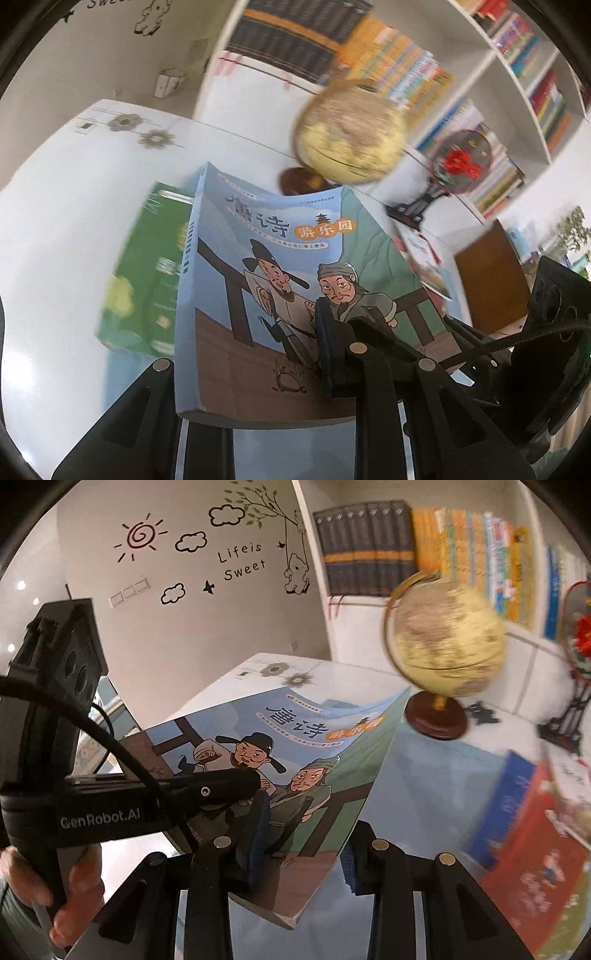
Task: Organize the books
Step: 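Carry the blue book with both grippers toward the stack by the globe, then lower the blue book onto the stack with both grippers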
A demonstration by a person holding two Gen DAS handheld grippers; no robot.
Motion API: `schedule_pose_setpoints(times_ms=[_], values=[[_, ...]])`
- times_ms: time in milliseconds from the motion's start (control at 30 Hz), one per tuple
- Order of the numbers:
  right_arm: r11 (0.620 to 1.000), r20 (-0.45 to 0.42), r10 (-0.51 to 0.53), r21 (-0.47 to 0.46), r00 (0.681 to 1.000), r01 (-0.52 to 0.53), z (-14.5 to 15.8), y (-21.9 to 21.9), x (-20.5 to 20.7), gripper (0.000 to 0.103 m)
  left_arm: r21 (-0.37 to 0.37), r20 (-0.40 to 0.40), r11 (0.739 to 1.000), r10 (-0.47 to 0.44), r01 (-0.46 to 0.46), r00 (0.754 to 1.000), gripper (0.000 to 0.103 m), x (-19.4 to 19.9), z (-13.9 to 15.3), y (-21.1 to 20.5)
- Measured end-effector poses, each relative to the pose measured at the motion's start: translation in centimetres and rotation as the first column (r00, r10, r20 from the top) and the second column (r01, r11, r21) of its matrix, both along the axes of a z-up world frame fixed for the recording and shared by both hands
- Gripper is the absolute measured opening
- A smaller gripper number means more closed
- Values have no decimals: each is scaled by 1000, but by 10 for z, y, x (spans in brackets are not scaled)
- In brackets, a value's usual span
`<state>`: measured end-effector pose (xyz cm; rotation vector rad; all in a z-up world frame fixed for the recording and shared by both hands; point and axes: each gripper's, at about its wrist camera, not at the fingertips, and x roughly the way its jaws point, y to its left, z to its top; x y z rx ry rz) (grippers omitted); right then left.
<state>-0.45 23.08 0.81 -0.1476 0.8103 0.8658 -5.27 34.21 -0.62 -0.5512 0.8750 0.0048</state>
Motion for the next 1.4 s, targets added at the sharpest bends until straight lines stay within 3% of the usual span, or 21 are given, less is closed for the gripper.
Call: schedule_pose_setpoints(times_ms=[267, 500, 667, 833, 1033, 1400], values=[[998, -66, -30, -52, 997, 26, -34, 62, 32, 33, -69, -37, 998, 4, -7, 999, 20, 26, -45, 59], [998, -152, -41, -52, 988, 34, -61, 70, 53, 33, -158, -63, 987, -9, -1, 998, 26, 33, -76, 80], [996, -204, -49, -80, 978, 33, -81, 77, 60, 33, -168, -110, 986, -6, -13, 994, 30, 24, -94, 90], [994, -231, -53, -107, 971, 29, -95, 81, 61, 33, -158, -157, 985, 51, -76, 986, 30, 7, -109, 105], [991, -254, -71, -131, 965, 39, -104, 78, 59, 34, -85, -162, 988, 113, -128, 980, 28, -4, -106, 117], [989, -254, -71, -147, 965, 34, -107, 83, 48, 36, -8, -158, 991, 128, -131, 979, 28, 1, -105, 118]])
